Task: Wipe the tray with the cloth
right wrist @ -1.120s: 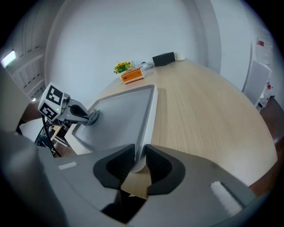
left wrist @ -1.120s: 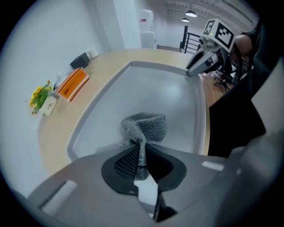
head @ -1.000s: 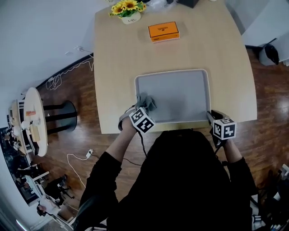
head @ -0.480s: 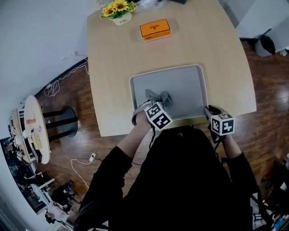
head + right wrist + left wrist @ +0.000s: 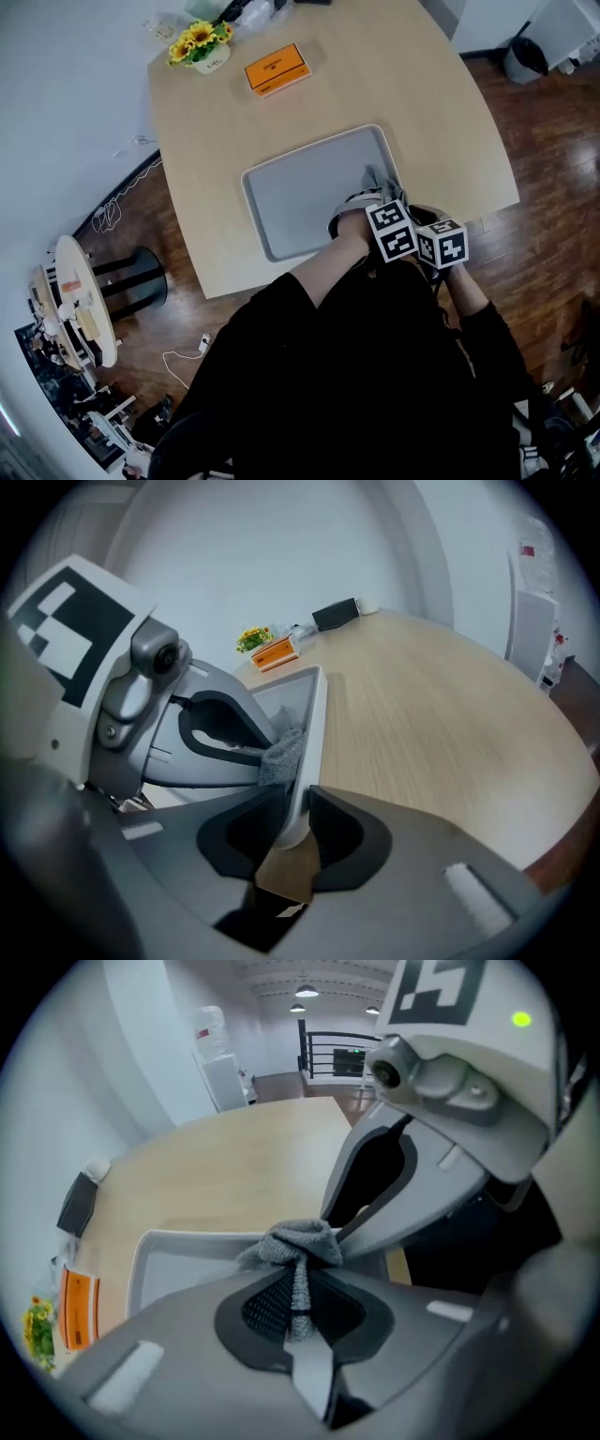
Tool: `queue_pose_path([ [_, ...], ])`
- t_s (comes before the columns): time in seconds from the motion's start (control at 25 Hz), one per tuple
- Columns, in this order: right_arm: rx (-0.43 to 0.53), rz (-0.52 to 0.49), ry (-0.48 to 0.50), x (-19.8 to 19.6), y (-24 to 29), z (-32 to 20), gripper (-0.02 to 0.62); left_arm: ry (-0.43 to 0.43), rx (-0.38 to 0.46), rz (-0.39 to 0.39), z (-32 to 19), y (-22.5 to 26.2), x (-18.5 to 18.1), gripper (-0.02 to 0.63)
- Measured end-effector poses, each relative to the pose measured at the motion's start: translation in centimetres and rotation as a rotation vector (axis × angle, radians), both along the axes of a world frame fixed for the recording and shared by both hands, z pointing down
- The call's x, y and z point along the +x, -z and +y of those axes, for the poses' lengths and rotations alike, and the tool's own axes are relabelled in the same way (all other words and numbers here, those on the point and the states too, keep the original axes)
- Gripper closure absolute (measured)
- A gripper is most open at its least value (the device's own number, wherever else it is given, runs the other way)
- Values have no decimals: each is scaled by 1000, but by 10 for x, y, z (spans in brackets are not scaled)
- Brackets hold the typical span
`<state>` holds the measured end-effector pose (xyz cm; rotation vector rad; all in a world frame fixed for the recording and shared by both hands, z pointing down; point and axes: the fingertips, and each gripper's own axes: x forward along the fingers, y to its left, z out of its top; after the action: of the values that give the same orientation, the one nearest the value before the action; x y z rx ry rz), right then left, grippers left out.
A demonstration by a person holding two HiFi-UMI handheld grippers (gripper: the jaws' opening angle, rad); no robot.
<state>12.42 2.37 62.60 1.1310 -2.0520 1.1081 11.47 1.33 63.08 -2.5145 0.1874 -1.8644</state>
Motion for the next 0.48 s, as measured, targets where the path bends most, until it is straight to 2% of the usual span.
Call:
queue_pose_path([
  [0.08,-1,-12,-7,3,2,1,509,42,-14,20,4,1,-16,600],
  [0.2,-4,-11,-22,7,7,6,519,129,-42,42,18,2,-68,600],
  [0.32,-5,4,-16,9,9,12,526,274,-96,48,38,1,-143,600],
  [0.4,-5,24,2,8,8,12,525,386,-122,19,50,-1,-200,600],
  [0.48,-10,40,28,6,7,12,523,483,-113,-32,62,-3,-257,600],
])
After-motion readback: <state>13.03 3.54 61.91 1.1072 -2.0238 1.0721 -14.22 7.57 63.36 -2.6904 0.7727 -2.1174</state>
